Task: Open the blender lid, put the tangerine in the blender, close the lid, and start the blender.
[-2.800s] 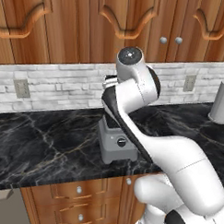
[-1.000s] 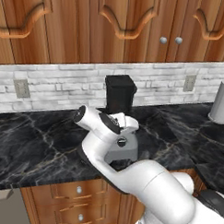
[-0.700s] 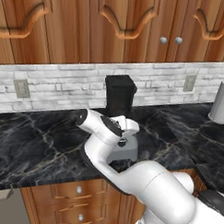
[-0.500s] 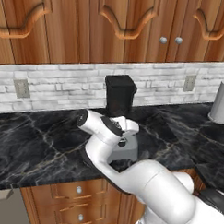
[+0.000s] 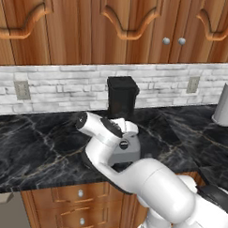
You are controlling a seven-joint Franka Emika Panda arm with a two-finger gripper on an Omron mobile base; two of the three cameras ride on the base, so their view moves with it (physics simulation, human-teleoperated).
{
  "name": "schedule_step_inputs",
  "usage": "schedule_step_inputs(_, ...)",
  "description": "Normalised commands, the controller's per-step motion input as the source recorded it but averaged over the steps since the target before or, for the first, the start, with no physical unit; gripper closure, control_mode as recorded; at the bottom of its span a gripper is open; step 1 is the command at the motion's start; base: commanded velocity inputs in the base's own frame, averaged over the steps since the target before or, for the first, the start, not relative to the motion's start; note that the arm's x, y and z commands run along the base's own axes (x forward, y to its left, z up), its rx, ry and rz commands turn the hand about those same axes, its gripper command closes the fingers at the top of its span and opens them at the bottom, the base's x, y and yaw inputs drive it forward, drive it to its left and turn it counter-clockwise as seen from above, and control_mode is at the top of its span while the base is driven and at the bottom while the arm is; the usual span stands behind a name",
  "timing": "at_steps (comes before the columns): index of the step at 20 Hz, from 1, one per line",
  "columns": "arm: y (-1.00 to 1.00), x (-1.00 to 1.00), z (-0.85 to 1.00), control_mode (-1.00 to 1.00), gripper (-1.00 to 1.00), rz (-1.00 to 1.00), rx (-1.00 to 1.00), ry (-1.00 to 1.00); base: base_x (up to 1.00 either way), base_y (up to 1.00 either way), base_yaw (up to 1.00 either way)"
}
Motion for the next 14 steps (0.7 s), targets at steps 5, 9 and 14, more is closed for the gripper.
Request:
schedule_step_inputs(5, 0.06, 0.22, -0.21, -1.0, -1.0, 0.0, 0.0, -0.02, 0.0, 0.0, 0.0)
schedule_step_inputs(9, 0.0, 0.18, -0.3, -1.0, -1.0, 0.02, 0.0, -0.07, 0.0, 0.0, 0.0)
schedule_step_inputs(14, 0.0, 0.21, -0.18, -1.0, -1.0, 0.05, 0.0, -0.11, 0.0, 0.0, 0.0)
